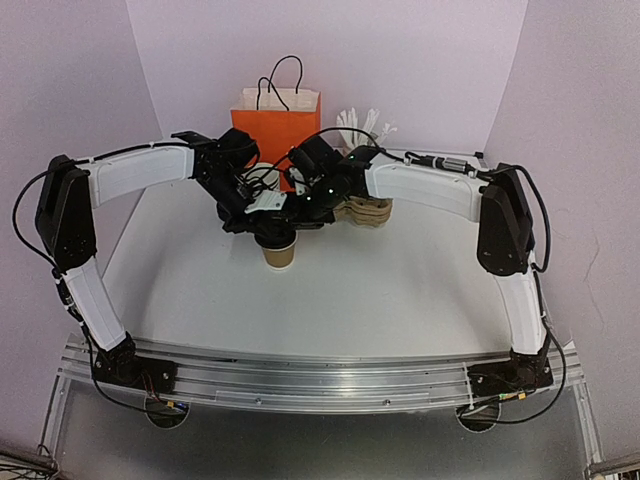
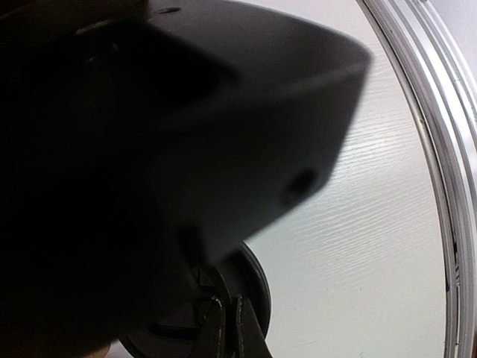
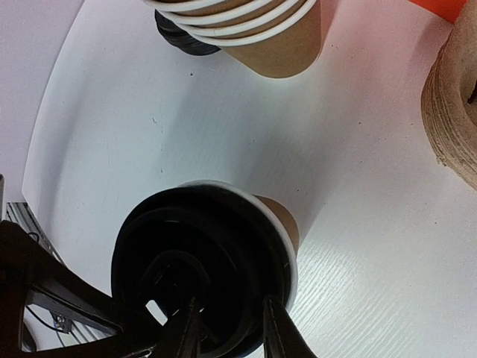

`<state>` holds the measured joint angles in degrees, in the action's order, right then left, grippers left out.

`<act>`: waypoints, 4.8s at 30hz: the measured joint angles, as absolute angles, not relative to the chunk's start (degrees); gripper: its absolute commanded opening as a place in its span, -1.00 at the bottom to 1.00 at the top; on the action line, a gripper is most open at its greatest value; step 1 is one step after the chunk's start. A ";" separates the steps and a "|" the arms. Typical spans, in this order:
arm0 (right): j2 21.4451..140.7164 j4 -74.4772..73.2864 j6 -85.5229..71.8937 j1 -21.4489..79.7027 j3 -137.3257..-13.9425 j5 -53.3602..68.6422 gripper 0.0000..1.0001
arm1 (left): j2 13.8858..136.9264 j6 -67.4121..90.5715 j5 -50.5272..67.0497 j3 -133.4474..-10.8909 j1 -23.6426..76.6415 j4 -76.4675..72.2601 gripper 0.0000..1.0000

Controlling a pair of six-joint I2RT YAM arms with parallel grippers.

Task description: Pack the takeout coffee

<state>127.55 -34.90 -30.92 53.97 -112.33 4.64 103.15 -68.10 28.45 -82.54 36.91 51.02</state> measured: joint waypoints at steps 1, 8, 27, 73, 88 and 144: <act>127.55 -34.93 -30.92 53.94 -112.33 4.58 -0.50 | 103.14 -68.13 28.52 -82.29 36.91 50.52 -1.00; 127.62 -35.24 -30.90 53.91 -112.33 4.50 -0.51 | 102.31 -69.09 28.99 -79.75 36.80 47.24 -1.00; 127.83 -35.03 -30.89 54.06 -114.50 6.22 -0.51 | 98.25 -69.04 27.46 -77.45 36.62 46.67 -1.00; 127.90 -33.13 -31.05 54.06 -110.51 4.69 -0.52 | 99.54 -68.40 31.47 -71.56 36.22 38.12 -1.00; 126.74 -27.69 -34.70 53.60 -106.05 5.07 -0.57 | 101.70 -65.41 39.04 -71.53 33.20 37.61 -1.00; 129.38 -34.60 -31.49 54.96 -112.81 6.26 -0.55 | 99.68 -67.45 36.22 -70.41 27.07 42.08 0.02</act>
